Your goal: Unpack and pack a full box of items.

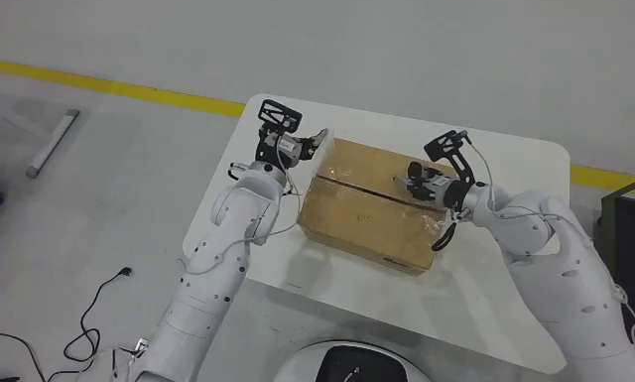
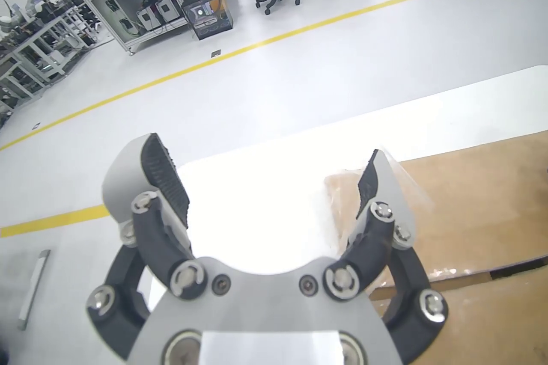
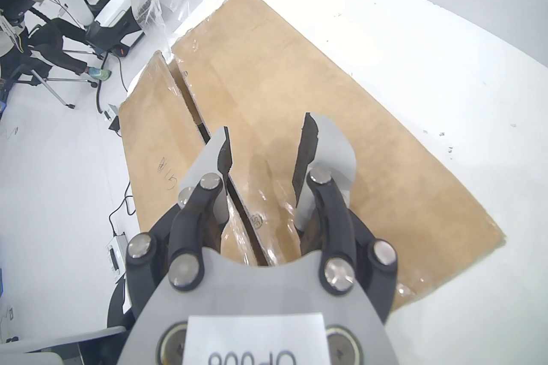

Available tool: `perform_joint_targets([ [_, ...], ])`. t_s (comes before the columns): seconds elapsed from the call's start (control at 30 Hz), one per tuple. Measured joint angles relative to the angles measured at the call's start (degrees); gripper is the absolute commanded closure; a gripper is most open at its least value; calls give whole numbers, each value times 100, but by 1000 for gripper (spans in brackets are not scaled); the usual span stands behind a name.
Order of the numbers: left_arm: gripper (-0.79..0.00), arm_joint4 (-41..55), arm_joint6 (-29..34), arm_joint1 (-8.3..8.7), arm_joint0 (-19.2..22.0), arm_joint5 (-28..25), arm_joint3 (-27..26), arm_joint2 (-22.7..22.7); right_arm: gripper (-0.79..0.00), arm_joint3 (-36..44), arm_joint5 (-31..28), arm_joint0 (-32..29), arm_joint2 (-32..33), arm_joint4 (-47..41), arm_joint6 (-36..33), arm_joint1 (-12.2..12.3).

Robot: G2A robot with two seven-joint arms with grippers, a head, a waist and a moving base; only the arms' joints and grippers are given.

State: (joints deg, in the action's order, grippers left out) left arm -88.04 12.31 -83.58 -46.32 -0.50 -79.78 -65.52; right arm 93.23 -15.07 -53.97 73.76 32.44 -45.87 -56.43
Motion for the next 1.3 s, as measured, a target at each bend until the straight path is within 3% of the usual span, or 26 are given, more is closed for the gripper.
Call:
perform_joint_targets([
  [0.1, -785, -180, 284, 61, -252, 66, -263, -235, -376, -34, -71, 59, 47, -242, -17, -3],
  [0.17, -785, -342, 600, 104, -426, 154, -453, -413, -422, -28, -125, 130, 67, -424, -75, -6],
  [0.23, -785, -419, 856, 137, -613, 209, -665, -579, -785, 0, -178, 240, 65, -602, -157, -11],
  [0.47, -785, -498, 1410, 209, -1127, 154, -1072, -906, -785, -292, -192, 897, -240, -1356, -485, -103],
  [0.6, -785, -465, 1530, 215, -1270, 83, -1109, -899, -785, -727, -55, 1567, -625, -2333, -1053, -220],
  [0.73, -785, -420, 1522, 214, -1346, 77, -1106, -889, -785, -1073, 116, 2210, -1071, -2772, -1369, -355],
  [0.87, -785, -394, 1508, 214, -1359, 71, -1109, -892, -785, -1390, 290, 2762, -1592, -2812, -1317, -524],
  [1.0, -785, -394, 1508, 214, -1359, 71, -1109, -892, -785, -1614, 451, 3222, -2227, -2287, -1042, -720],
  [1.2, -785, -395, 1509, 214, -1359, 71, -1109, -891, -785, -1985, 696, 3548, -3002, -1792, -590, -1011],
  [1.27, -785, -395, 1509, 214, -1359, 71, -1109, -891, -723, -2158, 767, 3652, -3205, -1759, -459, -1120],
  [1.3, -785, -395, 1509, 214, -1359, 71, -1109, -891, -650, -2222, 791, 3698, -3285, -1730, -409, -1165],
])
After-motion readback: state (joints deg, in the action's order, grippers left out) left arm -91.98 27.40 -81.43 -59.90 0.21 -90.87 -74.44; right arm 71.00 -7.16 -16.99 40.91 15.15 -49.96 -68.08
